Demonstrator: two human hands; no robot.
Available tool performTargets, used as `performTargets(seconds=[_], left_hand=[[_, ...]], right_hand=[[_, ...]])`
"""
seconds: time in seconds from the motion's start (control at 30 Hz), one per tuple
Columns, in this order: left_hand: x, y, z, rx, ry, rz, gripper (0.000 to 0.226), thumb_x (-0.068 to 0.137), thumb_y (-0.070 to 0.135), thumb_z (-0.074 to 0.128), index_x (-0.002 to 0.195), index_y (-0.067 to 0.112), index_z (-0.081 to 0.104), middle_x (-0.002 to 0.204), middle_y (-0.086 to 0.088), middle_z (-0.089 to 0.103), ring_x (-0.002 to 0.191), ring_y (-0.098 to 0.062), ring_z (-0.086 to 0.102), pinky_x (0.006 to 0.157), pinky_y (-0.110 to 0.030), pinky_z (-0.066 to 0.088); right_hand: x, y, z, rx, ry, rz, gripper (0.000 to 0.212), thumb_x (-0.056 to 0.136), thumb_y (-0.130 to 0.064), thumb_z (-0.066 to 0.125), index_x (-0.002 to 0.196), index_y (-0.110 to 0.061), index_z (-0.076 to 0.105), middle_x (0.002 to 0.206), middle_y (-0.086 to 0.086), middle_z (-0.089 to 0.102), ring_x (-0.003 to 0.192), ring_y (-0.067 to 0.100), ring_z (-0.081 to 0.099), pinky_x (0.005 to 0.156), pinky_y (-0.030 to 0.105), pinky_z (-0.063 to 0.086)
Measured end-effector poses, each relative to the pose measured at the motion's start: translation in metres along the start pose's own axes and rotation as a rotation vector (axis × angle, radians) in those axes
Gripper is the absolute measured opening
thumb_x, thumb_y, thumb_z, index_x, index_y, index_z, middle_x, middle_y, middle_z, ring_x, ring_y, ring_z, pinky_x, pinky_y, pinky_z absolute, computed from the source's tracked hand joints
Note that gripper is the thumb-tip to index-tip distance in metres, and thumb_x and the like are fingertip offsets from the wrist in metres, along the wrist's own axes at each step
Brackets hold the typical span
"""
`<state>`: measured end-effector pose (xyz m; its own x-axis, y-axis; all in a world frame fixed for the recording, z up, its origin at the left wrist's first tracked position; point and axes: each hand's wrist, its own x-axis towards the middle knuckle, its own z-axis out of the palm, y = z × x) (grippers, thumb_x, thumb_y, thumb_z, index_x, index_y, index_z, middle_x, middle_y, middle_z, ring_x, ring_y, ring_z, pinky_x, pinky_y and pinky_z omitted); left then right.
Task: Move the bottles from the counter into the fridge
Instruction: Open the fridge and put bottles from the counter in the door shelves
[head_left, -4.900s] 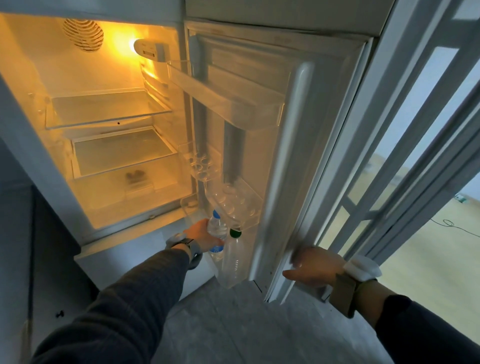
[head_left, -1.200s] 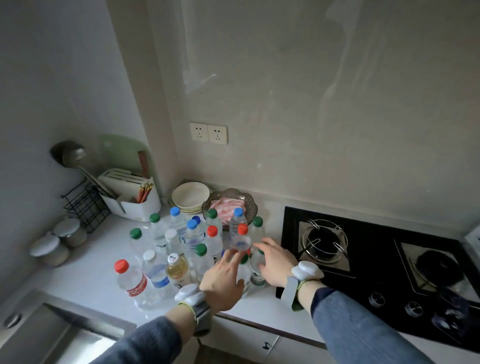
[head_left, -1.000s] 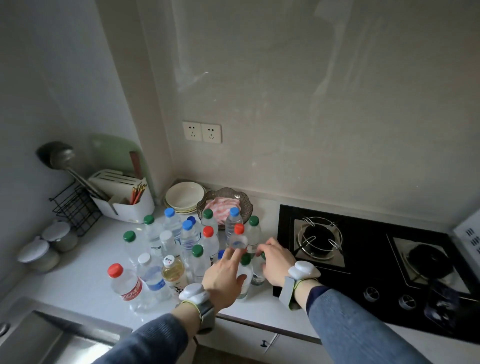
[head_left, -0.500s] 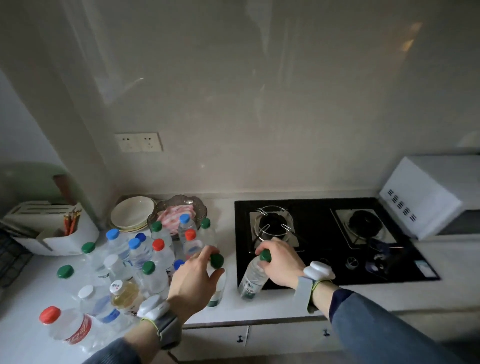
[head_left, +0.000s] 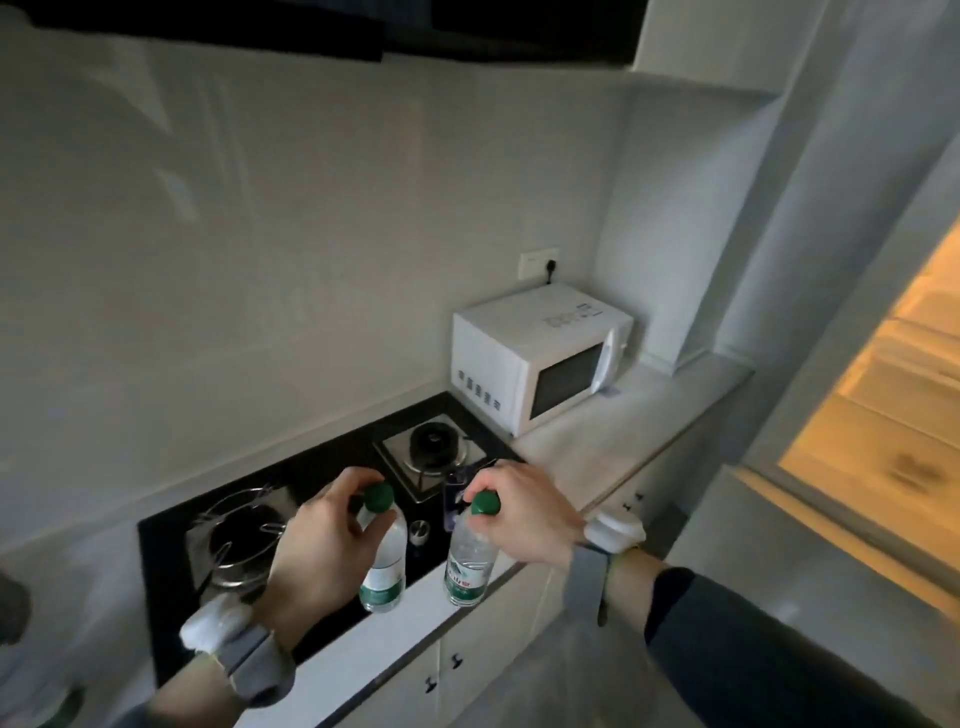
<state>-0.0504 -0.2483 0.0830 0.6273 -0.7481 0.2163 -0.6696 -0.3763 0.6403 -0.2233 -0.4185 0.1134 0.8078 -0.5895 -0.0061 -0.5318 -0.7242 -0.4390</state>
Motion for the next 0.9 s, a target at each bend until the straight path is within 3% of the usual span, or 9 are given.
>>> performTargets(seconds=[0.17,0.37,0.53,0.63,0.7,0.9], left_hand=[[0.046,0.088,0.070,-0.129,-0.078,0.106,0.035,0.087,0.036,0.074,0.117,0.042,0.057,0.084,0.015,0.069,0.067,-0.004,0.066,0.067,-0.033,0.057],[0.078,0.173,0.148,-0.225,-0.174,0.237,0.035,0.086,0.029,0.078,0.111,0.042,0.058,0.078,0.015,0.067,0.069,-0.002,0.063,0.068,-0.024,0.049],[0.115,0.251,0.225,-0.323,-0.383,0.455,0.040,0.089,0.026,0.078,0.116,0.043,0.053,0.105,0.034,0.057,0.083,-0.002,0.066,0.081,-0.026,0.058],[0.128,0.287,0.255,-0.399,-0.444,0.537,0.042,0.088,0.027,0.078,0.120,0.040,0.054,0.109,0.028,0.059,0.089,-0.010,0.069,0.084,-0.029,0.059],[0.139,0.312,0.282,-0.410,-0.520,0.620,0.041,0.088,0.029,0.078,0.119,0.040,0.054,0.107,0.024,0.061,0.091,-0.014,0.069,0.085,-0.032,0.060],[0.165,0.372,0.330,-0.484,-0.676,0.798,0.036,0.089,0.024,0.076,0.117,0.037,0.058,0.097,0.018,0.066,0.075,-0.006,0.067,0.068,-0.020,0.055]], right_hand=[[-0.032,0.085,-0.067,-0.005,0.111,0.158,0.024,0.086,-0.029,0.071,0.109,-0.028,0.076,0.099,-0.014,0.060,0.094,0.008,0.057,0.081,0.024,0.043],[-0.075,0.167,-0.112,-0.032,0.222,0.313,0.028,0.086,-0.036,0.071,0.113,-0.030,0.074,0.113,-0.009,0.071,0.105,0.012,0.064,0.096,0.030,0.051],[-0.120,0.230,-0.148,0.037,0.384,0.544,0.025,0.091,-0.034,0.072,0.114,-0.026,0.075,0.111,-0.006,0.070,0.094,0.011,0.058,0.085,0.026,0.048],[-0.135,0.254,-0.158,0.045,0.454,0.640,0.026,0.090,-0.035,0.074,0.116,-0.028,0.074,0.113,-0.006,0.069,0.096,0.014,0.062,0.090,0.035,0.054],[-0.144,0.269,-0.167,0.054,0.518,0.731,0.029,0.090,-0.037,0.074,0.119,-0.031,0.072,0.116,-0.009,0.067,0.101,0.013,0.061,0.094,0.033,0.052],[-0.162,0.294,-0.186,0.082,0.705,0.937,0.027,0.089,-0.034,0.076,0.116,-0.035,0.071,0.112,-0.015,0.063,0.097,0.010,0.063,0.091,0.029,0.052]])
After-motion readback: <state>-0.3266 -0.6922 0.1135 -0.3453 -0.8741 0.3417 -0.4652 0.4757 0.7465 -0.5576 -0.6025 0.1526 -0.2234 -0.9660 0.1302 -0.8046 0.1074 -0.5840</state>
